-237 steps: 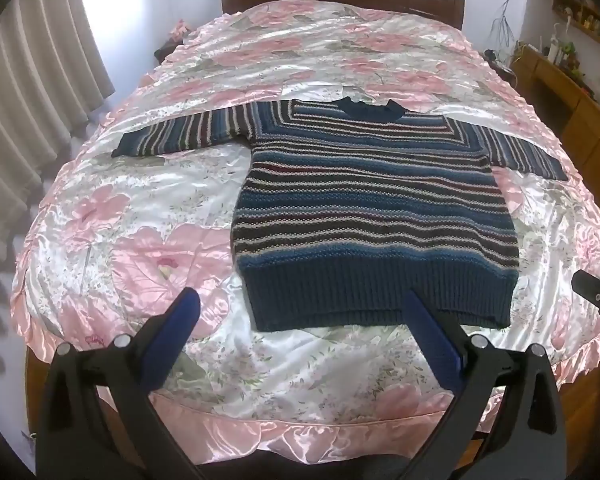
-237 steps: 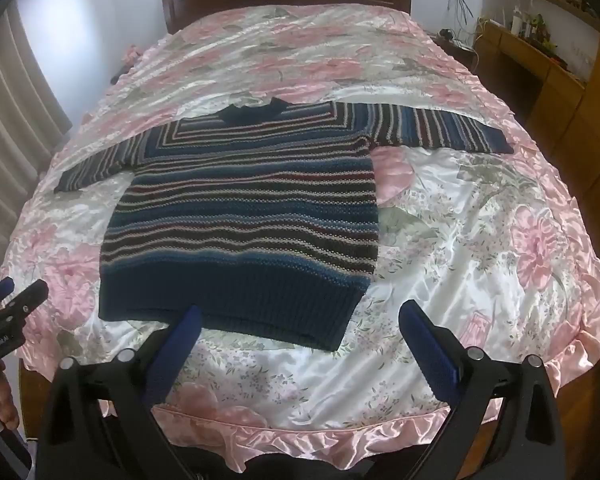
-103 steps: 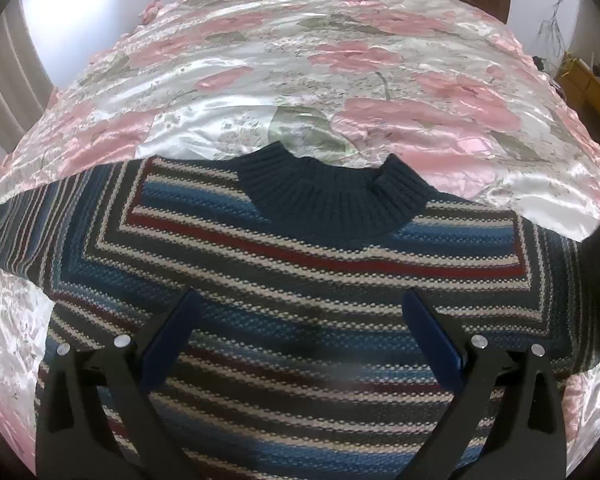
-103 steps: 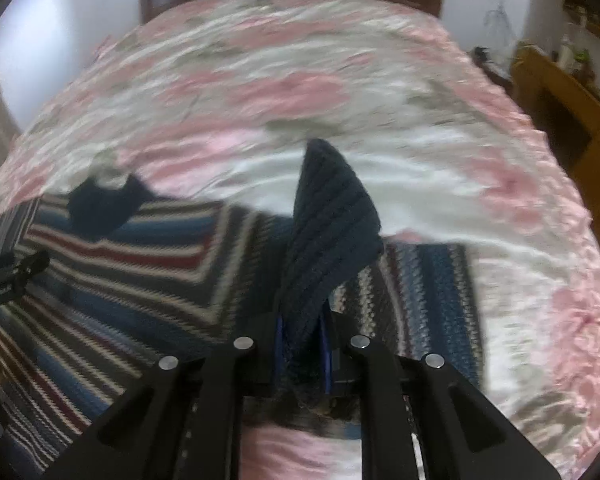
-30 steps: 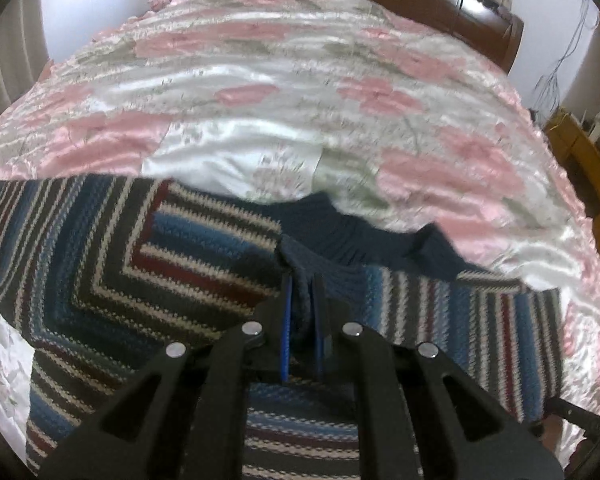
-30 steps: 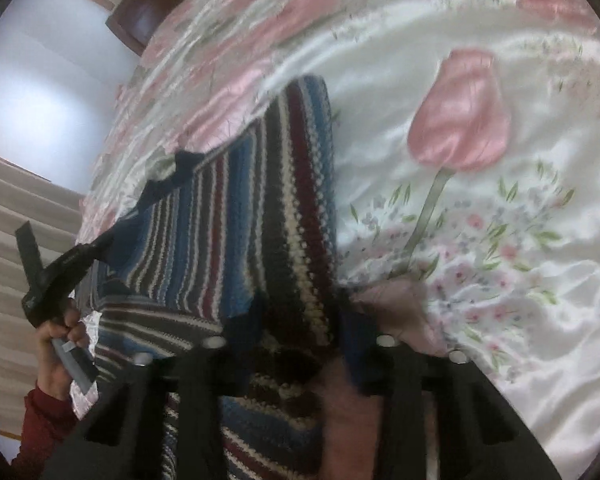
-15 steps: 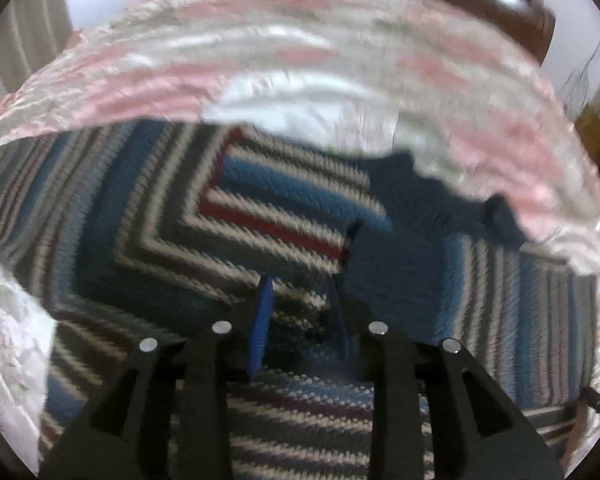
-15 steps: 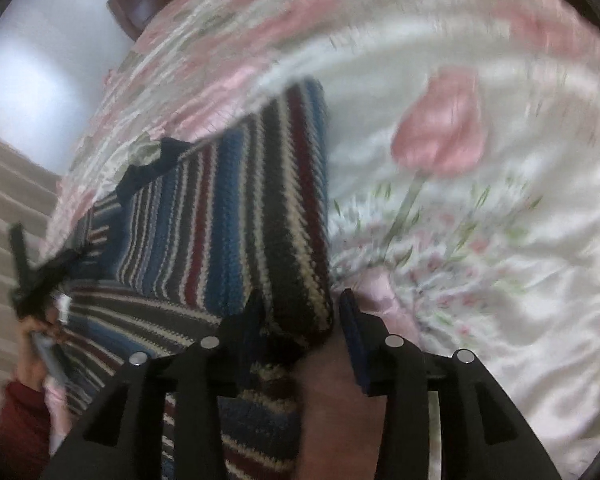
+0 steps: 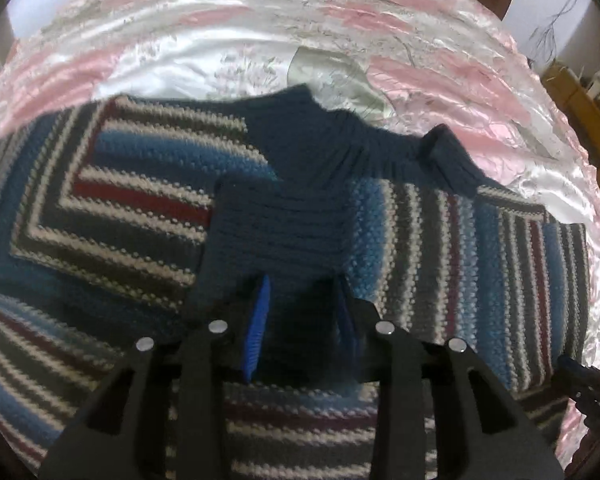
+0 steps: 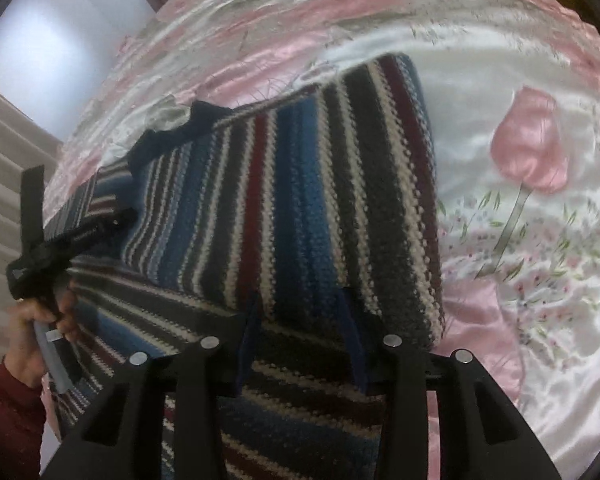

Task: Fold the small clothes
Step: 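Open the right gripper to lay the sleeve on the sweater body, then grasp the other navy sleeve cuff with the left gripper and lift it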

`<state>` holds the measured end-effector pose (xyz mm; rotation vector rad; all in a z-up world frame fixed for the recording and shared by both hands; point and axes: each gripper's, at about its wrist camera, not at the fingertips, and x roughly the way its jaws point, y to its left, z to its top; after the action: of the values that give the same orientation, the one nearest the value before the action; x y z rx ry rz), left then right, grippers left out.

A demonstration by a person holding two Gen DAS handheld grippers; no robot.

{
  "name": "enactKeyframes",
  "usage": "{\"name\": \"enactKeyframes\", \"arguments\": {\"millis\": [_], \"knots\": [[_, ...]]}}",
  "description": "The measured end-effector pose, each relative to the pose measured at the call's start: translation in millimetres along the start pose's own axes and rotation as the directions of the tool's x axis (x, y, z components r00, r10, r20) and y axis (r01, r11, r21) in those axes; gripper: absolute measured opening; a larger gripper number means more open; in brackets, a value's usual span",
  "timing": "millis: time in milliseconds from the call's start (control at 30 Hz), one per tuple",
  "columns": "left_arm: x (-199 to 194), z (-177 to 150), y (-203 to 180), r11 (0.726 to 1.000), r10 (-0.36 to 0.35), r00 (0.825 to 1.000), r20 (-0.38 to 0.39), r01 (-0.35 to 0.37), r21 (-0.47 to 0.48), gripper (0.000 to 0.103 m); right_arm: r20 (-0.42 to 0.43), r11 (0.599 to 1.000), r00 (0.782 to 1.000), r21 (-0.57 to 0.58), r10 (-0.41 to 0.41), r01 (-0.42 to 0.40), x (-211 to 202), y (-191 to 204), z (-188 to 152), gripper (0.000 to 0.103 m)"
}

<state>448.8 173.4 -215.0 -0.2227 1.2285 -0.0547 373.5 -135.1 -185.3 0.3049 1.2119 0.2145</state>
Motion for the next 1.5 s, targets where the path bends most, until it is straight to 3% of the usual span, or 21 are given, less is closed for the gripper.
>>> {"name": "enactKeyframes", "arguments": {"millis": [133,200,233,267,300,333,500,633,700,833,933,1067,1167,1367,1500], "knots": [[1,-4,-4,0.999,0.016,1.000,0.017,-0.017,0.047,0.034,0.006,1.000,1.000,0.008,-0.014,0.014,7,1,0,0.041],[-2,-4,-5,0.998,0.020,1.000,0.015,-0.021,0.066,0.039,0.005,1.000,1.000,0.008,-0.021,0.021,7,5,1,0.048],[-6,-4,-5,0.998,0.011,1.000,0.011,-0.012,0.068,0.053,0.009,1.000,1.000,0.013,-0.023,0.022,3,9,2,0.051],[-12,-5,-4,0.998,-0.004,1.000,0.002,0.004,0.070,0.064,0.016,1.000,1.000,0.012,-0.024,0.024,-2,14,2,0.061],[-19,-6,-2,0.997,-0.001,1.000,0.001,0.001,0.074,0.086,0.033,1.000,0.999,0.000,-0.027,0.027,-10,23,1,0.072],[-28,-9,2,0.996,0.017,1.000,0.010,-0.018,0.082,0.092,0.047,0.999,0.998,-0.013,-0.035,0.036,-16,28,-1,0.077],[-75,-13,57,0.994,0.035,0.998,0.049,-0.040,0.100,0.092,0.062,0.995,0.996,-0.072,-0.065,0.070,-30,67,0,0.089],[-101,-12,143,0.997,0.070,0.997,0.039,-0.069,-0.028,0.092,0.036,0.996,0.999,-0.081,-0.038,0.041,-24,93,5,0.089],[-113,-10,195,0.986,0.144,0.989,0.030,-0.141,-0.088,0.092,0.026,0.995,0.999,-0.091,-0.038,0.040,-18,105,6,0.089],[-138,-3,286,0.954,0.228,0.974,0.017,-0.220,-0.202,0.091,0.009,0.988,0.998,-0.140,-0.058,0.058,-3,128,6,0.089],[-158,2,353,0.922,0.232,0.972,0.021,-0.213,-0.322,0.091,-0.003,0.985,0.997,-0.157,-0.073,0.072,8,139,7,0.089],[-166,5,430,0.858,0.219,0.976,0.014,-0.185,-0.479,0.091,-0.011,0.984,0.996,-0.157,-0.086,0.083,19,144,10,0.089],[-162,6,458,0.831,0.218,0.975,0.035,-0.167,-0.530,0.090,-0.014,0.983,0.996,-0.159,-0.093,0.089,25,144,9,0.089],[-151,14,494,0.771,0.145,0.982,0.119,-0.036,-0.636,0.090,-0.036,0.981,0.992,-0.158,-0.122,0.115,37,135,4,0.089],[-140,17,500,0.758,0.126,0.980,0.156,0.006,-0.652,0.086,-0.037,0.984,0.993,-0.148,-0.109,0.103,41,129,3,0.089]]}}
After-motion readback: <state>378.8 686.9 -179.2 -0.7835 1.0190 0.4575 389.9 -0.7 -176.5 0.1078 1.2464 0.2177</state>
